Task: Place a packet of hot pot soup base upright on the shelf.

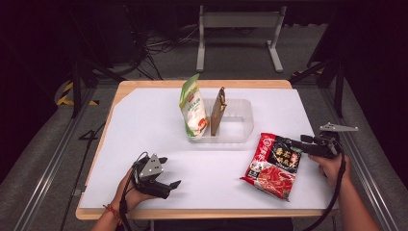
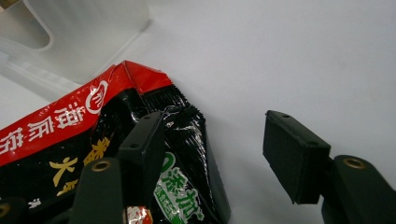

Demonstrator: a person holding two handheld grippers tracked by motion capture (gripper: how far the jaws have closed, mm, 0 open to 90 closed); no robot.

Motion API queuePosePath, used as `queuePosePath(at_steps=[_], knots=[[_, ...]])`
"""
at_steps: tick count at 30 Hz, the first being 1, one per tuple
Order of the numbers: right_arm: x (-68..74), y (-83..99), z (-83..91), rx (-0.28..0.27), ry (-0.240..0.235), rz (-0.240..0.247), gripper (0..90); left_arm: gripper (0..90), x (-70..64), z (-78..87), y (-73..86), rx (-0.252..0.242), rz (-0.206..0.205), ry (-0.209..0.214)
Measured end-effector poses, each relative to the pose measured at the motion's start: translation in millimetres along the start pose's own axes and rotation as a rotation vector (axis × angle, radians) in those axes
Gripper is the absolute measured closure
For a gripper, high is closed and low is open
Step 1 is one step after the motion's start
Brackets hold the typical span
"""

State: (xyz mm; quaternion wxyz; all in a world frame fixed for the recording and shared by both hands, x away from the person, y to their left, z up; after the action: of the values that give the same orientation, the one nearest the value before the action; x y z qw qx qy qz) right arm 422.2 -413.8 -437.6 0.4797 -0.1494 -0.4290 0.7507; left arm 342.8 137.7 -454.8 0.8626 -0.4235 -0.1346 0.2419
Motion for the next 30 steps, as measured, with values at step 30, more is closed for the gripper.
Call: queuePosePath(at_steps=[30], knots=[[13.8, 3.7, -19.0, 0.078, -0.179, -0.019, 61.0, 10.0, -0.3, -2.9, 0.6, 0.016, -0.010, 0.005]])
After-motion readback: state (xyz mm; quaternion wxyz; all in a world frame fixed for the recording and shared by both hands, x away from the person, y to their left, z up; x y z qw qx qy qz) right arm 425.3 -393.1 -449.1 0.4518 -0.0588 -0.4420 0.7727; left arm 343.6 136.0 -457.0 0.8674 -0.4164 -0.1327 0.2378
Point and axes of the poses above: each handheld gripper's, and its own axes: z roughly backward along the jaws, y roughly out of its underside, x roughly to its left, the point moved 2 cm from there along -z, roughly forward along the jaws, and after that the axes turned 2 degrees about z, right-handed, at the moved point
